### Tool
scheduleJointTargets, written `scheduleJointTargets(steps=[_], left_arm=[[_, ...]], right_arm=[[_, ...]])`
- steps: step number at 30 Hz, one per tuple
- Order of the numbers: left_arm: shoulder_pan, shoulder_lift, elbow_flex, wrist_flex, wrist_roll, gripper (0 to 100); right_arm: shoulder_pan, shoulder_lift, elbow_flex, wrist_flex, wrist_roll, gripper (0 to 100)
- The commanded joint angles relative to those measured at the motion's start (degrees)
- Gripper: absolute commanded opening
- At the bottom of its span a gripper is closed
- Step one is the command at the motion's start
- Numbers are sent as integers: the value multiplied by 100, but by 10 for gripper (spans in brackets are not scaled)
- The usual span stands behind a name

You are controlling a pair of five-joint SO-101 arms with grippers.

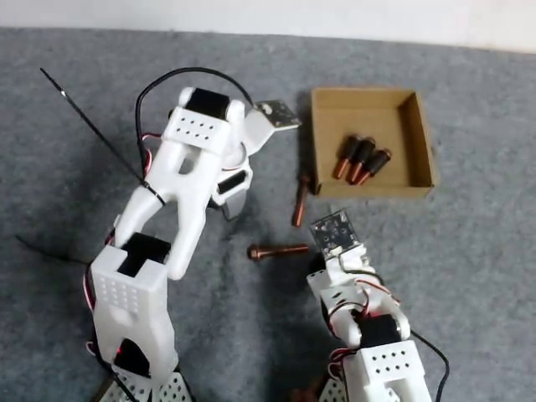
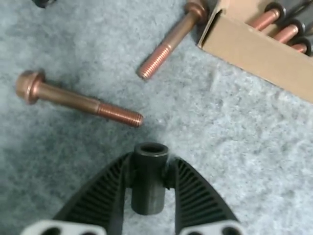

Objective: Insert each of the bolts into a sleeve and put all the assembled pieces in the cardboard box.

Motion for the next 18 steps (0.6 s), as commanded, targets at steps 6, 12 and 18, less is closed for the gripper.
scheduleJointTargets(steps=[6,12,18], left_arm=[[-13,-330,-242,79,-9,130],[48,-330,-242,79,-9,130],[198,-330,-242,79,-9,130]], right_arm=[[-66,-84,919,92,35,6],[-57,-84,919,84,53,6],[-48,-84,919,84,62,6]])
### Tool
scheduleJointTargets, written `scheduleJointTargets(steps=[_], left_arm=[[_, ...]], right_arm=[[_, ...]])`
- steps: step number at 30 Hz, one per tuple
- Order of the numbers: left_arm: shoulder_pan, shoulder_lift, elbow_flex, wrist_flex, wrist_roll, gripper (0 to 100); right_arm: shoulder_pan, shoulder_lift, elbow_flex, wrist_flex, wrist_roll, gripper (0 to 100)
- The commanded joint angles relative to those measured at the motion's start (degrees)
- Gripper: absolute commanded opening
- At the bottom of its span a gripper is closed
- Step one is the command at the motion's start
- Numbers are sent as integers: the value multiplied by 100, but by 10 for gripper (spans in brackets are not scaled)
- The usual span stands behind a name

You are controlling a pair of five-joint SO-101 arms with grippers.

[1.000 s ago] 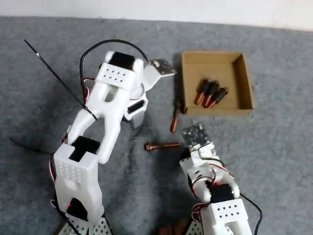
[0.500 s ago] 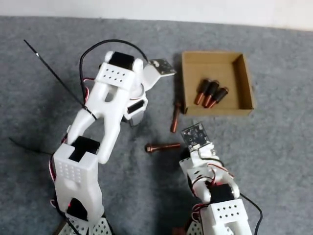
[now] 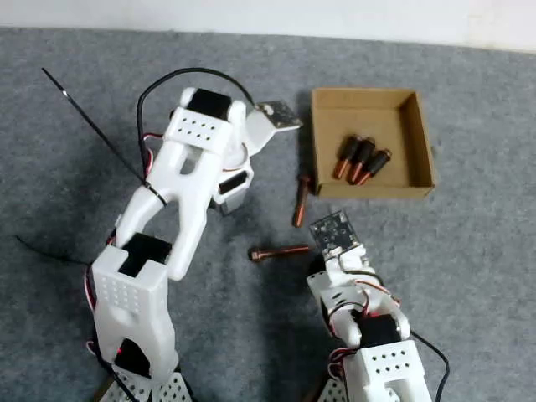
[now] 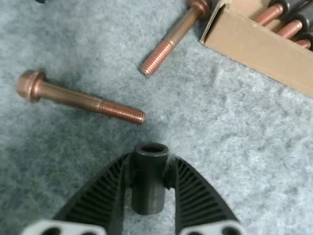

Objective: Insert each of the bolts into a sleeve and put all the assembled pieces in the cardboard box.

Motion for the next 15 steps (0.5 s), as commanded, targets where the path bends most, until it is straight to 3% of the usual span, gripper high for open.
scheduleJointTargets(steps=[1,15], left_arm=[[154,-330,-259,79,-9,130],[127,-330,-242,9,-18,130]], right_arm=[[-40,-84,919,-4,62,6],[-40,-84,919,-4,62,6]])
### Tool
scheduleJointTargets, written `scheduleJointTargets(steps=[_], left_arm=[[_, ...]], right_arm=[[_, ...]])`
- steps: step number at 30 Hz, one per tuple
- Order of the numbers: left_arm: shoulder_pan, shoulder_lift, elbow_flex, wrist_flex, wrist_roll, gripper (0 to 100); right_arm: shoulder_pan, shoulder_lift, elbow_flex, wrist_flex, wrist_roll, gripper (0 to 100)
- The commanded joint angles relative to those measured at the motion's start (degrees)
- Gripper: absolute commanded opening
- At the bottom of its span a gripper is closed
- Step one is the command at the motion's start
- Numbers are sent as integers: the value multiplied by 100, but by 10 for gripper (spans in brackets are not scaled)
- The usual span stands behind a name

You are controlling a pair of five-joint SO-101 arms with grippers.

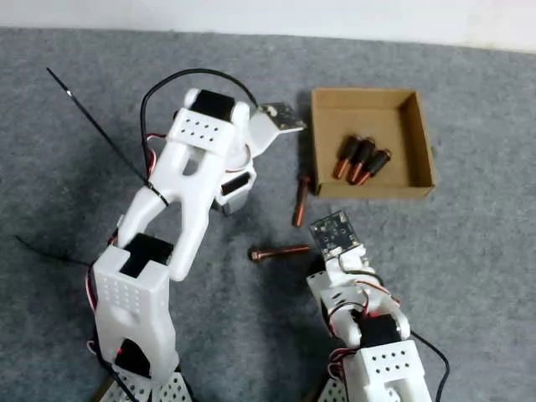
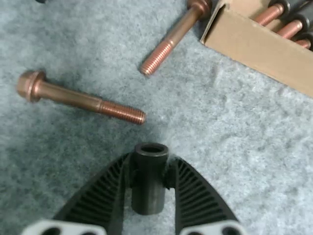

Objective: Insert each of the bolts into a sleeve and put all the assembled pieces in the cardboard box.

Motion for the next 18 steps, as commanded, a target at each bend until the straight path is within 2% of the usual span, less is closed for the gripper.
scheduleJointTargets(steps=[1,18], left_arm=[[66,-330,-242,18,-18,130],[110,-330,-242,0,-9,130]], right_arm=[[-40,-84,919,-4,62,6],[-40,-84,919,-4,62,6]])
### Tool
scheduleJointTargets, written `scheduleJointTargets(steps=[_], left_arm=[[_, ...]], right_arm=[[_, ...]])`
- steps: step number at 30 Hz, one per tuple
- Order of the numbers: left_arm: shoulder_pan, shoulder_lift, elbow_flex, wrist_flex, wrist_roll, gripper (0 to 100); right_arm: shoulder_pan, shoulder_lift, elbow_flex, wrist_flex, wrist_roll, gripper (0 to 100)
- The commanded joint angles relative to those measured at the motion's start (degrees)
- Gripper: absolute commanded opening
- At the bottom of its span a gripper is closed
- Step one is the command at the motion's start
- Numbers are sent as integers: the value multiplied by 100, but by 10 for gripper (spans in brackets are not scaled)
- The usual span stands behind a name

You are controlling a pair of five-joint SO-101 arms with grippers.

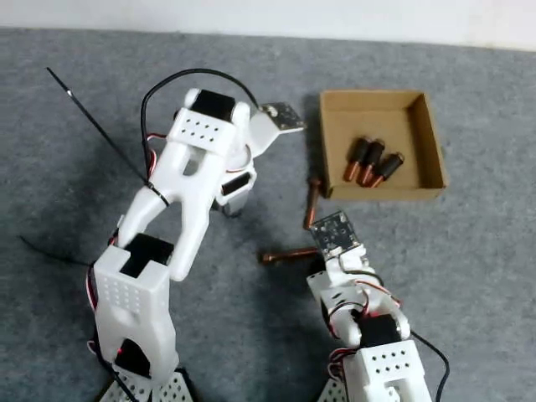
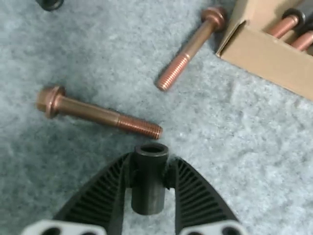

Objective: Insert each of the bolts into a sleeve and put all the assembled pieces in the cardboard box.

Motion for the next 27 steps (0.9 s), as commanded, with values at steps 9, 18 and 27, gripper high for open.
scheduleJointTargets(steps=[9,18,27], left_arm=[[444,-321,84,9,246,130],[1947,-892,321,35,-167,131],[2308,-927,1640,-870,-642,132]], right_arm=[[-40,-84,919,-4,62,6],[-40,-84,919,-4,62,6],[-40,-84,919,-4,62,6]])
